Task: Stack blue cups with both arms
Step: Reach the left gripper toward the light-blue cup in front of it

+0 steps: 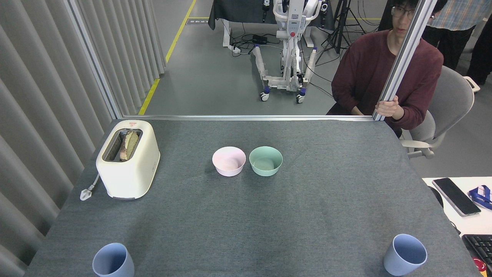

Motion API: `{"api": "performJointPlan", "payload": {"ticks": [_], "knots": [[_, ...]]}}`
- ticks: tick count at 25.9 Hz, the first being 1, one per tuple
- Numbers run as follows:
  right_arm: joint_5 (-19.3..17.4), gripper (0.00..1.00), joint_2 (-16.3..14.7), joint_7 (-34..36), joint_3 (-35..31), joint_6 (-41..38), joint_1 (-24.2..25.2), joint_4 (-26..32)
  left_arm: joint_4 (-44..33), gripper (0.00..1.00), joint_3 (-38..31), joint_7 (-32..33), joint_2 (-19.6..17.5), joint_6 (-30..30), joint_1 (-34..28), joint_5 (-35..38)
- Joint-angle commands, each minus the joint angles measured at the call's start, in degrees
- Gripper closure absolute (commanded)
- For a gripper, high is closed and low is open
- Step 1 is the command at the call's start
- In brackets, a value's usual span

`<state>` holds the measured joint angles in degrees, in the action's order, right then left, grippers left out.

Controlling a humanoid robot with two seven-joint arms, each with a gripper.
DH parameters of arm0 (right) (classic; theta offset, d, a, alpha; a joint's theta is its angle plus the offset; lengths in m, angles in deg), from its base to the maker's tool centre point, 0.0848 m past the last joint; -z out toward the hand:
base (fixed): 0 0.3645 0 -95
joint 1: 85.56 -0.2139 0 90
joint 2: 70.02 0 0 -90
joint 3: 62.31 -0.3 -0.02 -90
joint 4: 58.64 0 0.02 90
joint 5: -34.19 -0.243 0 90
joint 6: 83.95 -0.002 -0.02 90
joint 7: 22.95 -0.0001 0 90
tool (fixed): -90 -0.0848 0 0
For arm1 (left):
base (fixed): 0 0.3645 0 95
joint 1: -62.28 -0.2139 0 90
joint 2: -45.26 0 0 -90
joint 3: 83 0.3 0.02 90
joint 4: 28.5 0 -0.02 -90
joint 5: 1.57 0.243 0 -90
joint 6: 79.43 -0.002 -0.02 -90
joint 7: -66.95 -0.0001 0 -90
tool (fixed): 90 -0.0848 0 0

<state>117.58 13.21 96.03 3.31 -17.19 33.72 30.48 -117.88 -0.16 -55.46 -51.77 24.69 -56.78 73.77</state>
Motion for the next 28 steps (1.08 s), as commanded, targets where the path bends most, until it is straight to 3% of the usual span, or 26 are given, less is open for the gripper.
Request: {"api": "performJointPlan", "payload": {"ticks": [1, 13, 18, 28], "knots": [[0.0, 0.0, 0.0, 0.0, -0.1, 0.0, 0.0, 0.0, 0.3, 0.0, 0.1, -0.2, 0.0, 0.1, 0.0, 0.1], [0.0, 0.0, 0.0, 0.0, -0.2, 0.0, 0.0, 0.0, 3.7, 0.0, 0.2, -0.1, 0.8, 0.6, 1.3, -1.0], [0.1, 0.0, 0.1, 0.0, 0.0, 0.6, 0.0, 0.0, 9.8, 0.0, 0.6, -0.2, 0.8, -0.3, 5.3, 0.3], [0.2, 0.0, 0.1, 0.0, 0.2, 1.0, 0.0, -0.1, 12.6, 0.0, 0.7, 0.3, 0.5, -2.4, 11.3, 0.5]]}}
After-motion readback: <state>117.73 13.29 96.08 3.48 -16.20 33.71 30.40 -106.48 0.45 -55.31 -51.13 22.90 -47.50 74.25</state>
